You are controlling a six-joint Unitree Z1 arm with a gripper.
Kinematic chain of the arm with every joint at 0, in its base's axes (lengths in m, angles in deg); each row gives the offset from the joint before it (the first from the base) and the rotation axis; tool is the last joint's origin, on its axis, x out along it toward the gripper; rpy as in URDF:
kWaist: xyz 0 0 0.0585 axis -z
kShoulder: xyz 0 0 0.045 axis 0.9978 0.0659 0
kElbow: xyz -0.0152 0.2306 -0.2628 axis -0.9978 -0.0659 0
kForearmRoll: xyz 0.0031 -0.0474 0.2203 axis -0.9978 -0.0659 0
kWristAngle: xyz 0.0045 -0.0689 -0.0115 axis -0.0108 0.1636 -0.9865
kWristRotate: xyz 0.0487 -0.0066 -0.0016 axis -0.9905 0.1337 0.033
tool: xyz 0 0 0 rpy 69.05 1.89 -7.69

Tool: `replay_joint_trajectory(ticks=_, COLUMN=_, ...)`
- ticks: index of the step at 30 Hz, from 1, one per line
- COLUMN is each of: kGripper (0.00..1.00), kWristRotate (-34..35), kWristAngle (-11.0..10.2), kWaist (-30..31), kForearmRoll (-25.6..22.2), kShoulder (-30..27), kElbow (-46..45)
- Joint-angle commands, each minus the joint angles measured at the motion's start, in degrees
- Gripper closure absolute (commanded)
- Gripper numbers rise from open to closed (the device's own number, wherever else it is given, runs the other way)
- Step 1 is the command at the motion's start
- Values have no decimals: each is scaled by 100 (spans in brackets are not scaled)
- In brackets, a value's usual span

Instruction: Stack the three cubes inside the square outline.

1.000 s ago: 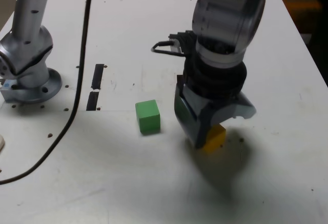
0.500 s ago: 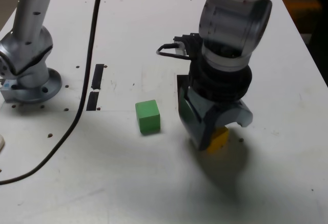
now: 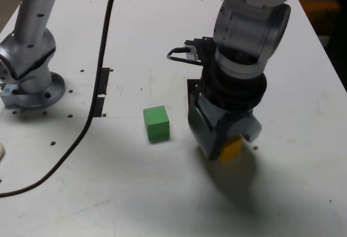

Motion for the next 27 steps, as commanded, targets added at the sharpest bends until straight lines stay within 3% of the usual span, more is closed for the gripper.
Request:
replay_joint_trajectory(ticks=1, kGripper=55, kWristRotate=-3, kWristAngle=63, kWaist=-35, kForearmRoll=-81, kShoulder=29, kElbow=45)
replay_joint_trajectory(ticks=8, kGripper=80, kWristRotate=-3, kWristAngle=88, kWaist=-82, kForearmRoll=-156, kShoulder=41, kElbow=116)
replay_joint_trajectory(ticks=16, kGripper=83, kWristRotate=-236, kWristAngle=-26, kWaist=-174, kForearmRoll=-351, kShoulder=-42, kElbow=302)
replay_joint_trajectory(ticks=21, kGripper=85, kWristRotate=-552, kWristAngle=-290, kWaist=-258, kForearmRoll=-1024, kShoulder=-260, kElbow=796)
replay_joint_trajectory(ticks=23, kGripper=85, kWristRotate=-762, kWristAngle=-509, kWaist=-283, kForearmRoll=-1417, kShoulder=-493, kElbow=963)
replay_joint_trajectory(ticks=27, kGripper=85, kWristRotate=-1232, kWristAngle=-787, kWaist=-376, kForearmRoll=-1650, kShoulder=-871, kElbow=907)
